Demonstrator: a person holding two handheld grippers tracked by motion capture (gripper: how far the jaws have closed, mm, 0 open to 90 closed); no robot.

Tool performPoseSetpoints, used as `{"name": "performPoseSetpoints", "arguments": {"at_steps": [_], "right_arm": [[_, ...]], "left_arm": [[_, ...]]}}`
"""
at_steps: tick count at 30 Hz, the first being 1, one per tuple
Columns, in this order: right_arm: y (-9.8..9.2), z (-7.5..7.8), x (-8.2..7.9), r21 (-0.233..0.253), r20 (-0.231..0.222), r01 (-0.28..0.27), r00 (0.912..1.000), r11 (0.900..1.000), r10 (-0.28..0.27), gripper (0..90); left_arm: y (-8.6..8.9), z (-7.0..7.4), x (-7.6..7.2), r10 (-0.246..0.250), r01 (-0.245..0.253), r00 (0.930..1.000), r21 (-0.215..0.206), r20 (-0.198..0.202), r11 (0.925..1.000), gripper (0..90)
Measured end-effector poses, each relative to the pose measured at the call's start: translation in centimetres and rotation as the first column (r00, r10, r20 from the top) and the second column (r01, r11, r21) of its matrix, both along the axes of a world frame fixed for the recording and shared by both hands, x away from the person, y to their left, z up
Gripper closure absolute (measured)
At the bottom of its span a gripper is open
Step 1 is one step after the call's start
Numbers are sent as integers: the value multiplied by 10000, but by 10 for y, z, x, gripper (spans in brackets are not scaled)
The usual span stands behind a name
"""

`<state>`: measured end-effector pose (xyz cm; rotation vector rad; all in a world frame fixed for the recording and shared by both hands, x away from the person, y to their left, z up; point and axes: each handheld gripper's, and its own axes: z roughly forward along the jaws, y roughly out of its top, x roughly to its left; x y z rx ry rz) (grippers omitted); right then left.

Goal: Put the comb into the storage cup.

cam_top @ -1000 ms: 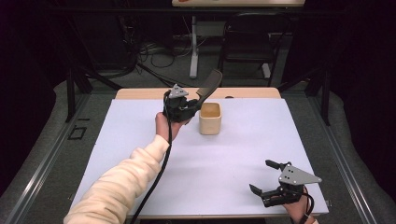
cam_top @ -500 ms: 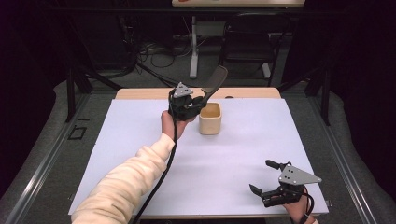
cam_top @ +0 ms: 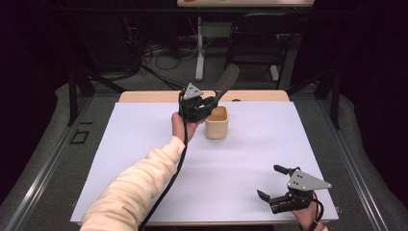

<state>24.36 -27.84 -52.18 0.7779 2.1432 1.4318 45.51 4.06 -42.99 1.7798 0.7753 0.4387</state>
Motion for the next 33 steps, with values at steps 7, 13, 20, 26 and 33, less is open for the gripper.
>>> {"name": "performPoseSetpoints", "arguments": {"at_steps": [7,13,20,26,33], "right_arm": [[0,0,0,4,-11,2,10000,10000,-2,0],[0,0,0,23,-14,7,10000,10000,-7,0],[0,0,0,28,-44,41,10000,10000,-41,0],[0,0,0,41,-11,-12,10000,10000,12,0],[0,0,0,100,14,-9,10000,9999,9,0]], "left_arm": [[-4,-3,3,21,-19,9998,-118,186,9999,726],[-8,-5,8,-79,93,9992,-379,381,9992,726],[-13,-9,12,-79,102,9985,-415,539,9991,727],[-15,-13,17,-87,117,9981,-503,613,9987,726],[-17,-18,23,-11,49,9978,-566,665,9984,727]]}}
